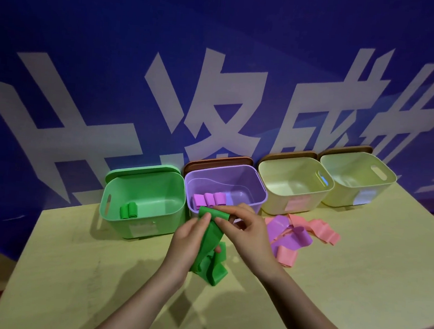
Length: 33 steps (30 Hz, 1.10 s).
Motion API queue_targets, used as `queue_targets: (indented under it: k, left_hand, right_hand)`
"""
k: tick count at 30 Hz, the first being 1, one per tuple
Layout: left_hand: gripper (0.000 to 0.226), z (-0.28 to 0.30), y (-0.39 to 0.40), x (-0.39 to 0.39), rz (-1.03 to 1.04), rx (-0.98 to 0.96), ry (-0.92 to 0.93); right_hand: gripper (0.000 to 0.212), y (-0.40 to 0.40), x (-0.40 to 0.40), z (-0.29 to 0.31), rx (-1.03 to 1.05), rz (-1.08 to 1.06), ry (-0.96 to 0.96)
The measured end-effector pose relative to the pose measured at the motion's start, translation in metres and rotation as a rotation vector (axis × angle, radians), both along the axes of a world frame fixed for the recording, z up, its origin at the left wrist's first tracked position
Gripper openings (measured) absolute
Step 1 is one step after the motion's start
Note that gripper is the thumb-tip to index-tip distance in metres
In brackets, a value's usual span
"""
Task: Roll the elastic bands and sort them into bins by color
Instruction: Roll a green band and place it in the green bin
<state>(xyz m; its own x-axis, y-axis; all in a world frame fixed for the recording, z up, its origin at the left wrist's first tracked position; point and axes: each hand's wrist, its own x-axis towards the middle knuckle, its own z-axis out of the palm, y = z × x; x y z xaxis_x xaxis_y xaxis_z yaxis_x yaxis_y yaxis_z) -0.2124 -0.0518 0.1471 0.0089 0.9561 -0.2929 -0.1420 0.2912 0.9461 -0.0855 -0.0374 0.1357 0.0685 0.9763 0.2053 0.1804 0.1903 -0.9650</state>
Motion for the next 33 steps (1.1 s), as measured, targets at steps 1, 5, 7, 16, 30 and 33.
queue_targets:
  k: [1,5,7,16,30,33]
  left_hand:
    - [0.031,-0.001,0.0,0.0,0.005,0.008,0.006]
    - [0.026,0.001,0.001,0.001,0.034,0.004,-0.01]
    - [0.024,0.002,0.003,0.0,0.031,0.002,-0.016]
    - [0.021,0.002,0.003,0.0,0.011,0.034,-0.015]
    - [0.017,-0.015,0.016,-0.009,-0.053,0.359,0.184]
    - [0.015,-0.019,0.017,-0.007,-0.009,0.293,0.086]
  right_hand:
    - [0.028,-0.001,0.001,0.0,0.011,0.007,-0.018]
    - [0.028,-0.002,0.005,0.0,0.041,0.068,-0.104]
    - [0.024,-0.003,0.007,0.0,0.048,0.104,-0.104]
    - [0.019,0.0,0.009,0.007,-0.186,0.162,0.035]
    - [0.007,0.004,0.003,0.002,-0.105,0.142,-0.019]
    - [0.008,0.004,0.0,0.001,-0.065,0.108,-0.065]
